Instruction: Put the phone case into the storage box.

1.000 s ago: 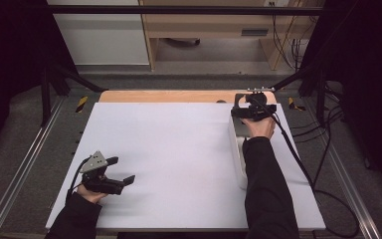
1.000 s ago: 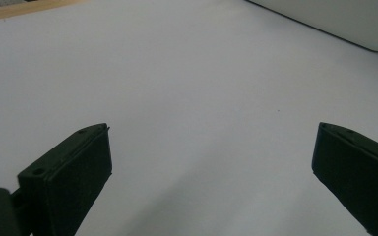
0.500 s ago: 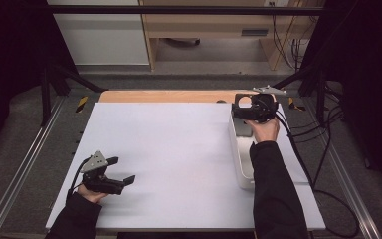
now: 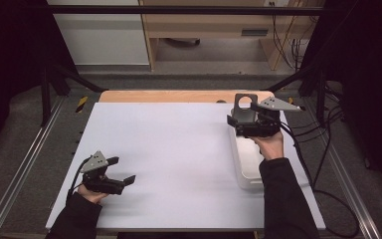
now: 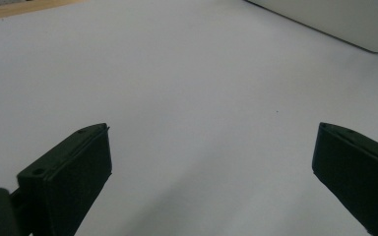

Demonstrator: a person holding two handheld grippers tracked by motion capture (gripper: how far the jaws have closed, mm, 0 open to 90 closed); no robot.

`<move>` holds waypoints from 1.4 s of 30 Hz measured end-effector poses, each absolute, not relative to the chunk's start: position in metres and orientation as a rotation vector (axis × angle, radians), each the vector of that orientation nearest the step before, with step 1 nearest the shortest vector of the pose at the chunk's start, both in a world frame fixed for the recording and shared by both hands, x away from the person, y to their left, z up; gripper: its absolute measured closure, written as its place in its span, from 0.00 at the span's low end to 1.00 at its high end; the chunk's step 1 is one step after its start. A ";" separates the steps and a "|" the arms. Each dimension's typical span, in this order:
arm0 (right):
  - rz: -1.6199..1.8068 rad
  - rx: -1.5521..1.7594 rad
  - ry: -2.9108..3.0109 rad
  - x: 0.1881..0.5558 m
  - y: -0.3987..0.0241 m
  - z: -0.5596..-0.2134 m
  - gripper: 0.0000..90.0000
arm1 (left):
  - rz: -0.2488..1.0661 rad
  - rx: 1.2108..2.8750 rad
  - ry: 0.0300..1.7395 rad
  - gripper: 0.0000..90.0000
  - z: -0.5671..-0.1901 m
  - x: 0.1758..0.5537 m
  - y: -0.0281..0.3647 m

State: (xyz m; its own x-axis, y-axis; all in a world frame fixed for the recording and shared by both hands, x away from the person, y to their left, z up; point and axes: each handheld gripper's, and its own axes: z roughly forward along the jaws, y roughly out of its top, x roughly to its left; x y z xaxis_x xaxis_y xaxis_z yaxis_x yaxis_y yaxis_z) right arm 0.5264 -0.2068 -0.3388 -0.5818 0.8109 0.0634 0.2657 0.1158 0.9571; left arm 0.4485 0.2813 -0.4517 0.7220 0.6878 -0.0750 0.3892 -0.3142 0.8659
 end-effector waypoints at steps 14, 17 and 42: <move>1.539 0.894 1.963 0.477 -0.214 -0.352 0.00 | 0.386 1.939 0.826 0.01 -0.451 0.448 0.280; 1.561 0.898 1.956 0.470 -0.223 -0.359 0.00 | 0.386 1.940 0.826 0.01 -0.451 0.448 0.280; 1.661 0.848 1.962 0.424 -0.286 -0.414 0.00 | 0.406 1.898 0.796 0.01 -0.447 0.444 0.282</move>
